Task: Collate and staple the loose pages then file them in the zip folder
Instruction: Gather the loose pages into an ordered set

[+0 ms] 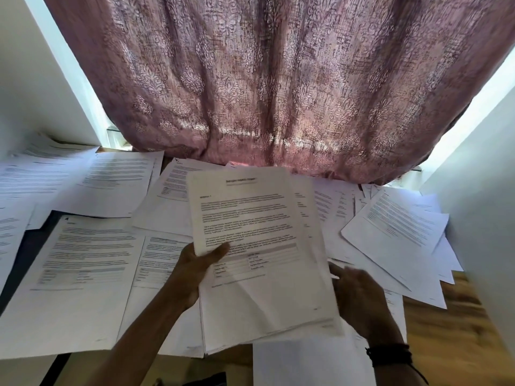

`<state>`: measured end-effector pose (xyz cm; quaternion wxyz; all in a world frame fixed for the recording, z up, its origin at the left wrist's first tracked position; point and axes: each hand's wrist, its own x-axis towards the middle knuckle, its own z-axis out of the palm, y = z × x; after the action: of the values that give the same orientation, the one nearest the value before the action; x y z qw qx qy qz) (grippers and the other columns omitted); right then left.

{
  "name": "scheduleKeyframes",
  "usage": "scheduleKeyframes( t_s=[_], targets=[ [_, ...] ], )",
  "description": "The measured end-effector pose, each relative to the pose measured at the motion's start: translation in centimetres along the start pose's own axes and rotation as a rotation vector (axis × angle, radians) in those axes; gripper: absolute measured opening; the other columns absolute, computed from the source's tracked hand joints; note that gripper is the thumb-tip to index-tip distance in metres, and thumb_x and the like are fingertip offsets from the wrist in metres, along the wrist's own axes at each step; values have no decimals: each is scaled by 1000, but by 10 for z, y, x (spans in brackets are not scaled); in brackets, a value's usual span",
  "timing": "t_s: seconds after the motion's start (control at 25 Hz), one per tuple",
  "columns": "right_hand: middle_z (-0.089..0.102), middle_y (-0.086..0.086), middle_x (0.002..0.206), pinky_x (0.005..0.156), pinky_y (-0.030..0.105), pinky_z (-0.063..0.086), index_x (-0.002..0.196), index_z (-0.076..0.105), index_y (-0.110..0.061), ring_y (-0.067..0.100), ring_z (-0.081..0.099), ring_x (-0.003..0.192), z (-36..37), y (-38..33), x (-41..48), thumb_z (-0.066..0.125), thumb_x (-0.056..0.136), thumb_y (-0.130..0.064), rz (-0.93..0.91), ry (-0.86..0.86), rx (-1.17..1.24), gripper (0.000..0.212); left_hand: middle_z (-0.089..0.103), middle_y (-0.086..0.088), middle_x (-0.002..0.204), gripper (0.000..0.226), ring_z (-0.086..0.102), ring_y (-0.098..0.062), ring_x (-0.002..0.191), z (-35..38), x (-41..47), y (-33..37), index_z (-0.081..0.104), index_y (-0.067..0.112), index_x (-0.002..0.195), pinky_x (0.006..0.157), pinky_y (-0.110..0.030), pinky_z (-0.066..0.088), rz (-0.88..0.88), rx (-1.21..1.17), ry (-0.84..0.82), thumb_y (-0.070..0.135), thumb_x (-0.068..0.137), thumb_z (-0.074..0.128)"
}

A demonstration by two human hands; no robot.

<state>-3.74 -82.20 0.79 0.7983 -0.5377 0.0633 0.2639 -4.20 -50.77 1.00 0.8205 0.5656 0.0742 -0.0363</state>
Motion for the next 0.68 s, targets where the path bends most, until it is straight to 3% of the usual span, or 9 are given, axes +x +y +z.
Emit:
scheduleKeyframes(
  t_s=[0.08,0.2,0.36,0.6,0.68],
  targets=[
    [67,19,119,79,46,54,127,64,-10,33,67,96,8,-8,10,80,69,-54,-27,-31,-112,74,70,-9,118,77,66,-26,111,3,1,7,64,15,120,90,-44,56,68,75,-49,46,53,89],
    [69,8,124,89,48,56,127,62,-11,27,67,112,35,-11,23,70,88,-23,-331,6,-431,41,71,-3,115,51,66,-26,108,9,5,15,61,18,119,90,-47,56,180,216,-40,33,73,78],
    [72,2,115,85,35,59,118,65,-12,19,69,106,62,3,35,66,88,-2,-561,177,-447,31,71,7,111,39,68,-22,102,9,8,22,58,26,118,78,-37,60,287,306,9,24,80,68],
    [69,0,117,78,30,60,124,56,-15,16,68,107,61,37,47,78,81,-24,-488,191,-524,49,72,14,102,32,68,-15,100,-3,8,5,61,32,113,77,-29,60,229,344,106,21,84,67],
    [71,-7,113,73,24,59,121,59,-17,10,69,102,66,40,52,73,88,-17,-487,207,-579,36,70,18,101,29,68,-6,96,-4,6,2,60,34,109,74,-23,59,232,404,136,20,84,68]
  ],
)
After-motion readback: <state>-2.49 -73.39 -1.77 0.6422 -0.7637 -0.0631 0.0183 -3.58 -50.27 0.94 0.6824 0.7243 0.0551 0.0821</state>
